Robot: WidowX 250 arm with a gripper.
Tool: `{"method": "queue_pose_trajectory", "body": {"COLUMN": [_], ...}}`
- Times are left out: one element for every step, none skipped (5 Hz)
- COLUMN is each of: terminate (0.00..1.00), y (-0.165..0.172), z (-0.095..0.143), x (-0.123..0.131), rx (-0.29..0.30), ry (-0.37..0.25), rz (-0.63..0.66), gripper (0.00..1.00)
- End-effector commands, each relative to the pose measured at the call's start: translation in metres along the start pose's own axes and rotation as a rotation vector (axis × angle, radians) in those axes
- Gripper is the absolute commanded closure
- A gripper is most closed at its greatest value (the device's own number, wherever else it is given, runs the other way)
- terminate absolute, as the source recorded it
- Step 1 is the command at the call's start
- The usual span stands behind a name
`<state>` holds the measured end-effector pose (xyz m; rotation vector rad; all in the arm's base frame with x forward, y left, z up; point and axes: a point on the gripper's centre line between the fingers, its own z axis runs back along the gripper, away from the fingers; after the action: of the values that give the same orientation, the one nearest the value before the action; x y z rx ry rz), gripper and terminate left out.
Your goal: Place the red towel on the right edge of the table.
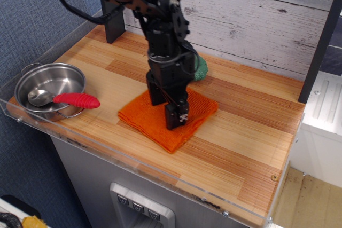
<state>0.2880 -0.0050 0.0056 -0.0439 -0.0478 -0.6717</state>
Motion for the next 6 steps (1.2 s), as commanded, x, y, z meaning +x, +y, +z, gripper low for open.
{"method": "queue_pose_trajectory", "body": {"terminate": [0.0,0.0,0.0,0.0,0.0,0.0], "y": [-0.032,-0.043,-0.054,-0.061,-0.06,-0.057], "z": [-0.003,-0.005,-0.004,0.002,0.008,0.012], "x": [0.015,0.023,0.032,0.039,0.042,0.042], "rx": [-0.066,-0.082,-0.089,-0.077,-0.058,-0.044], "ry": [-0.012,-0.015,-0.022,-0.04,-0.041,-0.04], "rz": [0.033,0.045,0.034,0.014,0.01,0.015], "gripper": [0.0,0.0,0.0,0.0,0.0,0.0]}}
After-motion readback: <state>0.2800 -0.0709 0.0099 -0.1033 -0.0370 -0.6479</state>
